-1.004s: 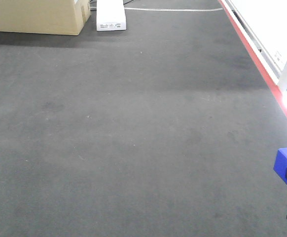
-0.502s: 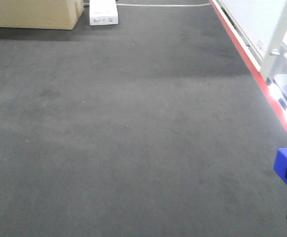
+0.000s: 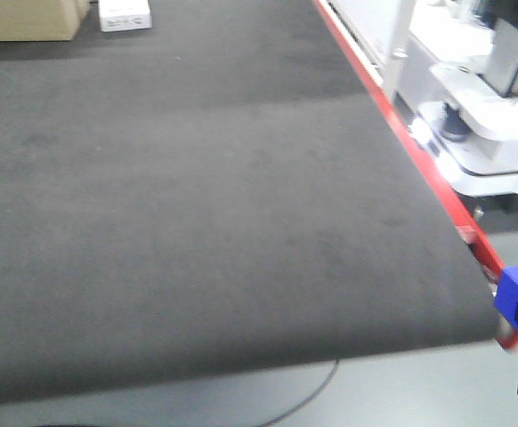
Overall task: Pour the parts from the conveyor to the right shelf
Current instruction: 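Turn the base away from the conveyor holding the part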
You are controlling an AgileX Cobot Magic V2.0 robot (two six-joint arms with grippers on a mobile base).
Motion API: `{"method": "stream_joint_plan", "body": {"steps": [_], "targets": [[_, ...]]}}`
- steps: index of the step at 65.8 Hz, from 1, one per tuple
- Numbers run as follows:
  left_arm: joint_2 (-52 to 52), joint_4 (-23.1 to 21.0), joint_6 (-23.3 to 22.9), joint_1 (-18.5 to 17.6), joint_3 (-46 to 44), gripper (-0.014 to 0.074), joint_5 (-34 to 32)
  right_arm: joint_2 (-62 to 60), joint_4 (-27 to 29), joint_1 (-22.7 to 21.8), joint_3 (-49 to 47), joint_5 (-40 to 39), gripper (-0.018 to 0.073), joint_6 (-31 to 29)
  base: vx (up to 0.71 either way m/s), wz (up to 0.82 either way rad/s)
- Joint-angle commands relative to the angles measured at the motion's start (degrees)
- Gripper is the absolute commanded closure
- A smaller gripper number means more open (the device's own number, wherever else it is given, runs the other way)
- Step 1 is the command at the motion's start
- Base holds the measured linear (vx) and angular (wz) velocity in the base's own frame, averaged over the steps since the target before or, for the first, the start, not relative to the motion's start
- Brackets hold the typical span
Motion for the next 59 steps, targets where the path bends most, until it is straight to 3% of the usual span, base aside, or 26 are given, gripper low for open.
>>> {"method": "stream_joint_plan", "body": {"steps": [1, 27, 59], "targets": [[1.01, -0.45, -0.49, 0.19, -1.12, 0.0603, -4.49, 0.33, -0.44, 0.07, -1.62, -4.86, 0.0568, -0.49, -0.34, -0.28], [1.01, -0.45, -0.49, 0.19, -1.12, 0.0603, -4.49, 0.33, -0.44, 0.07, -1.62, -4.86, 0.0568, -0.48, -0.33, -0.42], [1.01, -0.45, -0.49, 0.19, -1.12, 0.0603, -4.49, 0.33, -0.44, 0.07, -1.62, -4.86, 0.0568, -0.48, -0.26, -0.86]]}}
